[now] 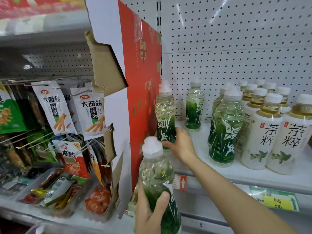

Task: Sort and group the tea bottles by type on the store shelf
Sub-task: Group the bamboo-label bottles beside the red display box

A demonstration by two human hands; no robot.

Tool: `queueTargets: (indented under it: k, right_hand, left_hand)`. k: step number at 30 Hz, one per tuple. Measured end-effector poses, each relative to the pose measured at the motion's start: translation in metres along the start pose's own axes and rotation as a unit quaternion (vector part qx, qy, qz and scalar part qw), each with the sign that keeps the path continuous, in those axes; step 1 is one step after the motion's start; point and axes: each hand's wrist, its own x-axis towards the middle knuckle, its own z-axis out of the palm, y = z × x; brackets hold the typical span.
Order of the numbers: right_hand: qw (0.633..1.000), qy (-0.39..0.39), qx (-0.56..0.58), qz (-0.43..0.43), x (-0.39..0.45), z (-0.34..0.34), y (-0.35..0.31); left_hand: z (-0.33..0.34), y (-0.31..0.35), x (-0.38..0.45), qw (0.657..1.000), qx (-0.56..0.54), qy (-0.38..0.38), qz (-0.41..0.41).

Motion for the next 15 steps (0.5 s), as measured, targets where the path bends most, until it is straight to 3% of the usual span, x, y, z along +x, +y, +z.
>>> queueTargets:
  k: [6, 11, 15]
  right_hand:
    - [0.999, -0.019, 0.043, 0.022, 0.007, -0.004, -0.003]
    - [0.988, -0.042, 0.146, 0.032, 0.002, -0.017, 0.002]
    - [0.982, 0.008, 0.186, 0.012, -0.02, -0.029, 0.013]
  left_hand:
    - [0.027, 0.043, 0.035, 0.995, 0.019, -0.06, 0.084]
    - [0.044, 0.064, 0.081, 0.988, 0.064, -0.04, 0.135]
    - [0.053, 0.051, 0.12, 0.983, 0.125, -0.004, 0.135]
